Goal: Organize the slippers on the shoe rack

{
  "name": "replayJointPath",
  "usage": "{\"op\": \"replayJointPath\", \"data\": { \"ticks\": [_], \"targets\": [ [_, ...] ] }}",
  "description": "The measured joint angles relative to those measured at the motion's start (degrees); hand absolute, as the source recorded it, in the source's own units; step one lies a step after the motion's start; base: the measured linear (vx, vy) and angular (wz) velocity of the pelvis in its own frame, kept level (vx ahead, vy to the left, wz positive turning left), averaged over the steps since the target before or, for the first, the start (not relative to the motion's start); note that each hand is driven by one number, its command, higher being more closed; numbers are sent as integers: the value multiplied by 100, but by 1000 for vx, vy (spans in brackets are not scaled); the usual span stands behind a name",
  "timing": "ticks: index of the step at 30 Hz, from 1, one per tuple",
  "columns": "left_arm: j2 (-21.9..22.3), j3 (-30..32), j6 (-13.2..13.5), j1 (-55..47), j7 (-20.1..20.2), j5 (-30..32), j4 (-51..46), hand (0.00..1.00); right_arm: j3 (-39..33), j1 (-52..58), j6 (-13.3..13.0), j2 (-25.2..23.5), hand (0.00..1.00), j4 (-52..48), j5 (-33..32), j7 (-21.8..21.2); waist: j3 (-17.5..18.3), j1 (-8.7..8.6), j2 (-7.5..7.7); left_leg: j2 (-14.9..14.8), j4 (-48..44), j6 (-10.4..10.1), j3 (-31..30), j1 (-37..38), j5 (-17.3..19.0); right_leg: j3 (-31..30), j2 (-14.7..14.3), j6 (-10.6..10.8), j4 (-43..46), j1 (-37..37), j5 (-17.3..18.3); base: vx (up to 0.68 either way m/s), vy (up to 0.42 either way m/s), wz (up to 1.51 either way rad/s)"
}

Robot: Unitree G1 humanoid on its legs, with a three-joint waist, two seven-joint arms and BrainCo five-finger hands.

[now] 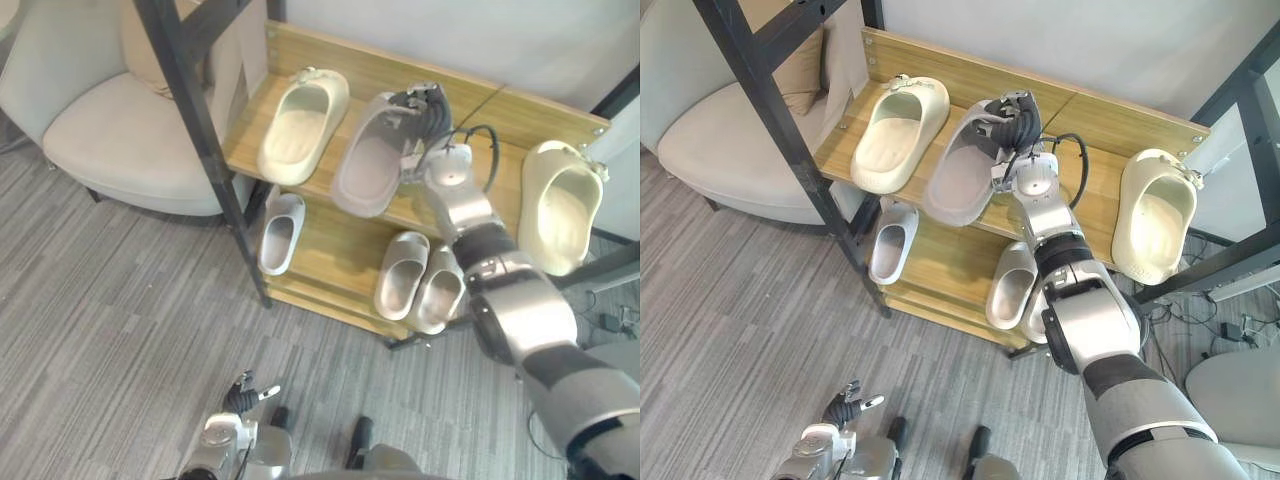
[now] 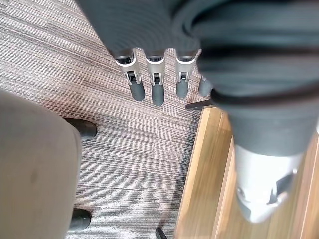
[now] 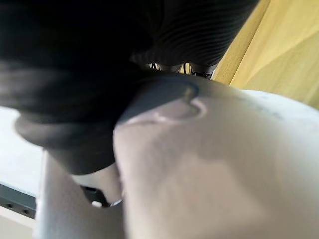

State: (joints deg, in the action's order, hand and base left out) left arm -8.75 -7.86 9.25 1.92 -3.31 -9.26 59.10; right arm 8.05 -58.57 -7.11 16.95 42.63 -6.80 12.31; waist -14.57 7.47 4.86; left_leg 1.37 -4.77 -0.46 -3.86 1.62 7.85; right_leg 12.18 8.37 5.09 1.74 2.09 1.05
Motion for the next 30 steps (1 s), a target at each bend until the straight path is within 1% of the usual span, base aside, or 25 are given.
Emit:
{"op": "replayJointPath", "data": {
  "ticks": [1, 4, 8, 11, 13, 15, 17, 19, 22, 24, 25, 26, 27, 28, 29, 30],
  "targets": [
    [1, 3, -1, -19, 0, 4, -5, 0, -77, 270, -22, -4, 100, -323, 7, 2, 5, -7, 2, 1, 30, 0, 8, 55, 0, -3, 4, 0, 3, 29, 0, 54, 11, -1],
    [-5, 20, -11, -50, 0, 12, 0, 0, -176, 1051, -97, -21, 100, -1321, 65, 31, 8, -146, 2, 28, 58, -1, 25, 152, 1, -7, 43, 3, 4, 116, -2, 69, 20, -2],
    [-6, 19, -18, -99, 10, 77, 3, 0, -351, 2014, -141, -130, 100, -2385, 237, 124, 51, -212, 1, 42, 58, -4, 166, 290, 3, -44, 66, 9, 22, 194, -6, 76, 21, -12],
    [-12, 19, -69, -115, 26, 192, 11, 0, -351, 2701, -169, -171, 100, -3394, 259, 122, 60, -309, -5, 41, 47, -3, 189, 339, 3, -55, 70, 9, 71, 204, -5, 76, 4, -7],
    [-12, 17, -93, -188, 68, 329, 27, 0, -344, 3099, -313, -216, 100, -4087, 345, 62, 187, -419, -10, 42, 17, -2, 244, 363, 5, -72, 74, 9, 91, 216, -5, 87, 2, -10],
    [-8, 15, -88, -197, 127, 404, 125, 0, -337, 3383, -539, -280, 100, -4601, 346, -76, 249, -440, -14, 47, -53, -2, 318, 521, 8, -129, 81, 8, 102, 360, -5, 103, 5, -19],
    [27, -18, -93, -230, 149, 533, 244, 0, -310, 3693, -736, -349, 100, -4979, 342, -220, 510, -455, -42, 47, -100, -2, 333, 559, 9, -143, 80, 7, 114, 397, -4, 80, -2, -16],
    [42, -20, -87, -249, 153, 580, 289, 0, -208, 3903, -845, -344, 100, -5250, 324, -382, 599, -479, -61, 51, -270, -4, 363, 569, 13, -156, 90, 6, 210, 411, -3, 87, -5, -13],
    [42, -53, -77, -252, 173, 580, 323, 0, 134, 4238, -892, -338, 100, -5432, 269, -620, 612, -506, -72, 71, -559, -4, 471, 647, 13, -194, 121, 4, 256, 585, -1, 76, 8, -13],
    [49, -84, -64, -263, 249, 584, 375, 0, 476, 4609, -896, -341, 100, -5555, 213, -873, 723, -502, -89, 121, -966, -13, 517, 555, 18, -243, 184, 2, 304, 642, -2, 75, 30, -18],
    [30, -87, -48, -244, 263, 606, 397, 0, 585, 4700, -895, -355, 100, -5554, 207, -975, 724, -505, -55, 185, -1451, -36, 537, 272, 76, -298, 317, -19, 329, 666, -7, 58, 61, -12],
    [33, -102, 8, -243, 266, 665, 501, 0, 698, 4811, -916, -340, 100, -5529, 169, -1080, 761, -521, -93, 155, -716, 37, 573, 312, 396, -372, 329, -22, 318, 701, 4, 38, 66, 2],
    [146, -231, 1, -247, 267, 690, 522, 0, 700, 4861, -930, -252, 100, -5552, 156, -1167, 828, -585, -372, -29, -29, 51, 584, 433, 27, -331, 131, 50, 344, 723, 68, 34, 45, -4],
    [189, -240, 16, -257, 264, 698, 501, 0, 740, 4995, -909, -327, 100, -5530, 83, -1256, 861, -554, -341, 43, 56, 79, 599, 558, 69, -365, 209, 167, 459, 696, 262, 46, 36, -1],
    [145, -281, 32, -256, 267, 693, 498, 0, 827, 5060, -907, -389, 100, -5527, 34, -1295, 857, -547, -297, 73, 22, 79, 615, 557, 69, -358, 253, 177, 500, 691, 293, 71, 38, -10],
    [104, -281, 38, -242, 267, 691, 504, 0, 999, 5208, -906, -461, 100, -5517, -7, -1437, 849, -535, -239, 86, -49, 79, 634, 558, 69, -371, 271, 174, 535, 702, 294, 85, 15, -5]
  ]
}}
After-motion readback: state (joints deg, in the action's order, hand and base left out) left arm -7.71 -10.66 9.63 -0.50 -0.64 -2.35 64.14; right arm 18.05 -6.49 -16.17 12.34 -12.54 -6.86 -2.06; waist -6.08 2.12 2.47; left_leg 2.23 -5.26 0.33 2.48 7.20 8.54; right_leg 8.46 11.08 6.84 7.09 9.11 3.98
